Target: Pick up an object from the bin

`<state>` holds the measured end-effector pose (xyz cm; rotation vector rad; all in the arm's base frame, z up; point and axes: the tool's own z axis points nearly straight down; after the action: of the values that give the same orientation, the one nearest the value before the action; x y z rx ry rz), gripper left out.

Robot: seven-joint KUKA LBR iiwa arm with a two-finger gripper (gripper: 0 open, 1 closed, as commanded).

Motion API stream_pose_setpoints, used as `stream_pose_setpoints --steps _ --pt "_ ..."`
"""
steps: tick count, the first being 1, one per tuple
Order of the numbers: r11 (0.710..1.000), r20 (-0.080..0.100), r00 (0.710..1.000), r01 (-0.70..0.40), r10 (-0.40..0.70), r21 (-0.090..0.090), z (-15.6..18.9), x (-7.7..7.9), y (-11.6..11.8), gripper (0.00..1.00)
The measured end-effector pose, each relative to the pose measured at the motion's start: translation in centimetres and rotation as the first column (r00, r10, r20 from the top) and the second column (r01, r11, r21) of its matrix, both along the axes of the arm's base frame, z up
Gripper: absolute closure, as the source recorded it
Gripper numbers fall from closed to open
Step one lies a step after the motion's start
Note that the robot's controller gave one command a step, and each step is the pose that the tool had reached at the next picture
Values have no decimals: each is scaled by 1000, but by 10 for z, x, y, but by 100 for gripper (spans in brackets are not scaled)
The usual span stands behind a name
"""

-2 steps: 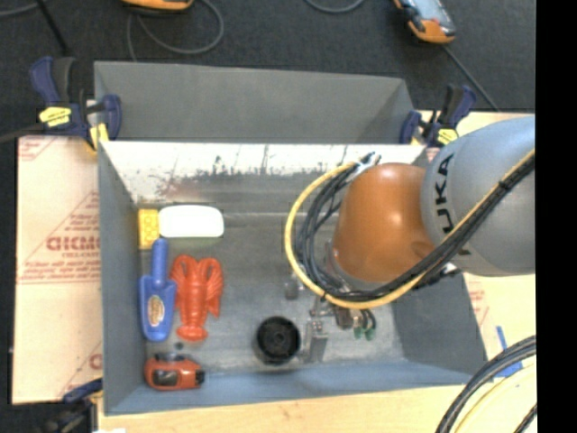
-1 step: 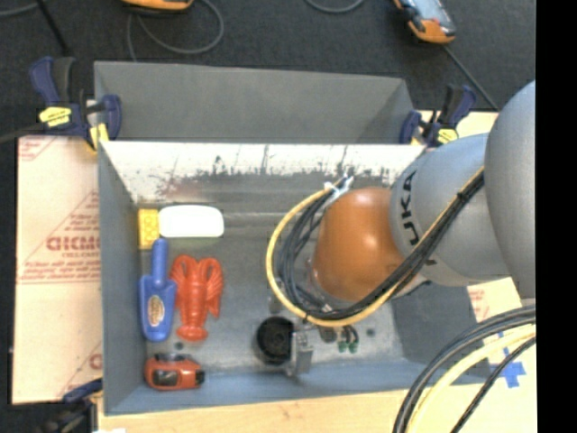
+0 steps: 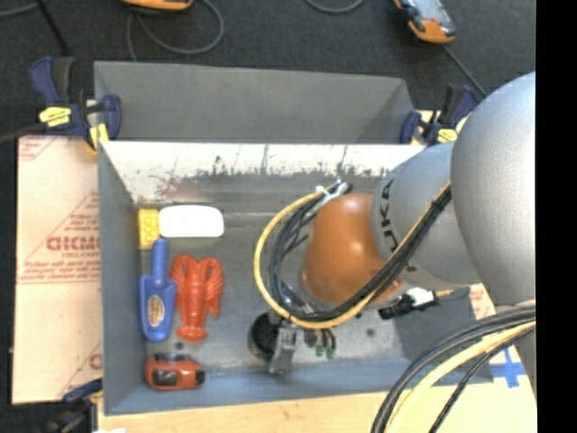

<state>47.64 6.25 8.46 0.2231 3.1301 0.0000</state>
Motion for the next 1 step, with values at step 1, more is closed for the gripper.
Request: stream_pose_setpoints --steps 1 --pt "1000 0 1000 0 0 0 0 0 0 100"
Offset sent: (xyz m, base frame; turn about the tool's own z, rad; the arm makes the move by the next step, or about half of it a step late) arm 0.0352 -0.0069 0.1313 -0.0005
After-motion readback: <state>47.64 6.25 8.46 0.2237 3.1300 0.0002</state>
